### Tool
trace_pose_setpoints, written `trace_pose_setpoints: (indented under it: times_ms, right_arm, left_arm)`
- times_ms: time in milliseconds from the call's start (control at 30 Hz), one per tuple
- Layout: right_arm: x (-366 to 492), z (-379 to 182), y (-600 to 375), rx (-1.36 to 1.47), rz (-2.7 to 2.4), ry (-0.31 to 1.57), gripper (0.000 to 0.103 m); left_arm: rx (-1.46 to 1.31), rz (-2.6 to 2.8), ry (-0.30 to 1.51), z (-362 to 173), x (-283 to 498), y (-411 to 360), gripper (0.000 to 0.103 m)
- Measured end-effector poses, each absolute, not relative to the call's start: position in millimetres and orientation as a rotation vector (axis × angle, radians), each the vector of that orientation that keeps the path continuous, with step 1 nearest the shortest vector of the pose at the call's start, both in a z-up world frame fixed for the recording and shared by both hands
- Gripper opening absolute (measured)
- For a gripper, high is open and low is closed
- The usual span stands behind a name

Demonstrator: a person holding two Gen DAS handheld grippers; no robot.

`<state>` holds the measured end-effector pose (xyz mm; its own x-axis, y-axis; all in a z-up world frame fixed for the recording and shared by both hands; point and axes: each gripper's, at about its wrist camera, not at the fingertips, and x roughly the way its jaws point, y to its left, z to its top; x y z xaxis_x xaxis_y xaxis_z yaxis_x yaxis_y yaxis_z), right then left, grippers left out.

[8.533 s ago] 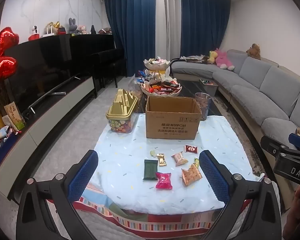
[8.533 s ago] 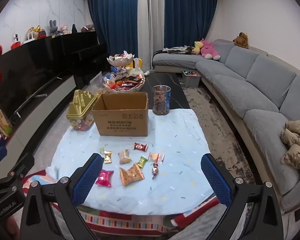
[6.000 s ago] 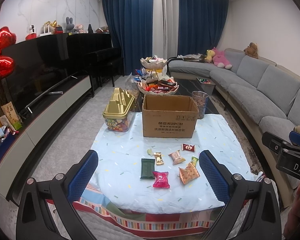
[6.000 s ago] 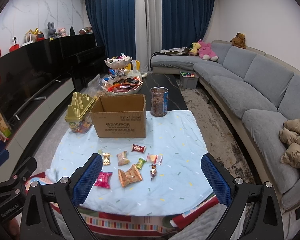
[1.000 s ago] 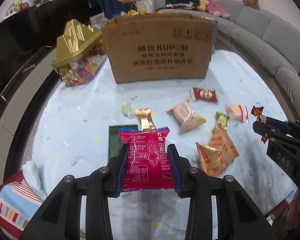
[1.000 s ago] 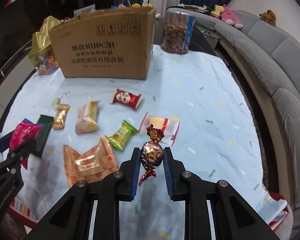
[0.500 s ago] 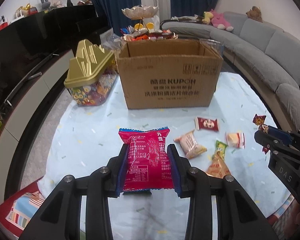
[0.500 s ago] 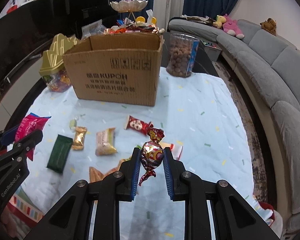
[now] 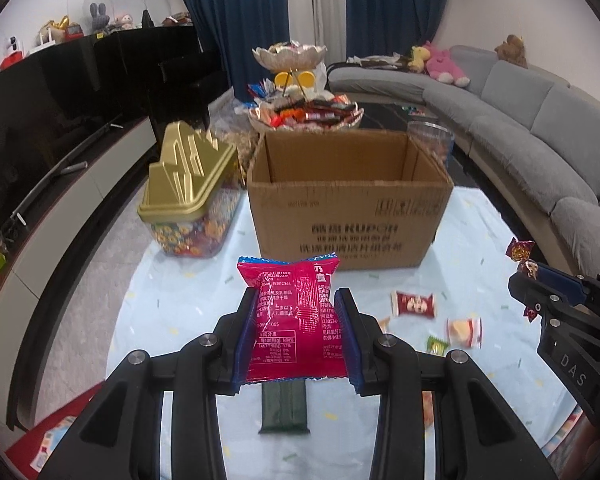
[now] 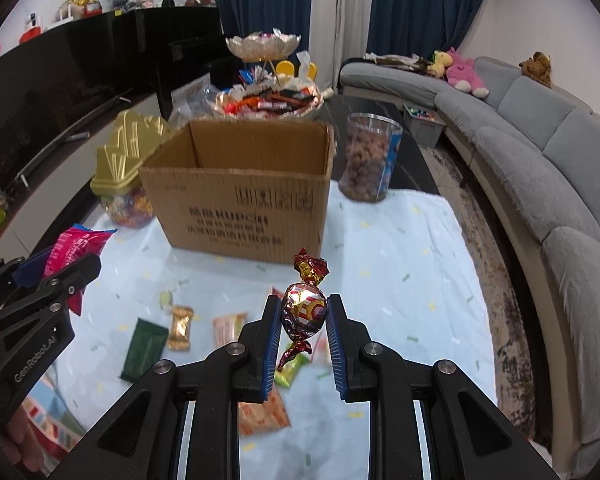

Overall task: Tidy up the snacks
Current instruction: 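Carry the pink packet and red-gold candy over the open cardboard box with both tools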

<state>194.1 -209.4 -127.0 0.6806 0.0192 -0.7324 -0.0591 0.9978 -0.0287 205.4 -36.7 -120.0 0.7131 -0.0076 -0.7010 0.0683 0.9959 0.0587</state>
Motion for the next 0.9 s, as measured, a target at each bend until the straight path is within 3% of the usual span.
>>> trace_pose_setpoints:
  times_ms: [900]
  right_arm:
    - [272, -61, -185, -0.06, 0.068, 0.681, 0.024]
  left_arm:
    - [0.07, -0.057, 0.69, -62, 295, -30, 0.038]
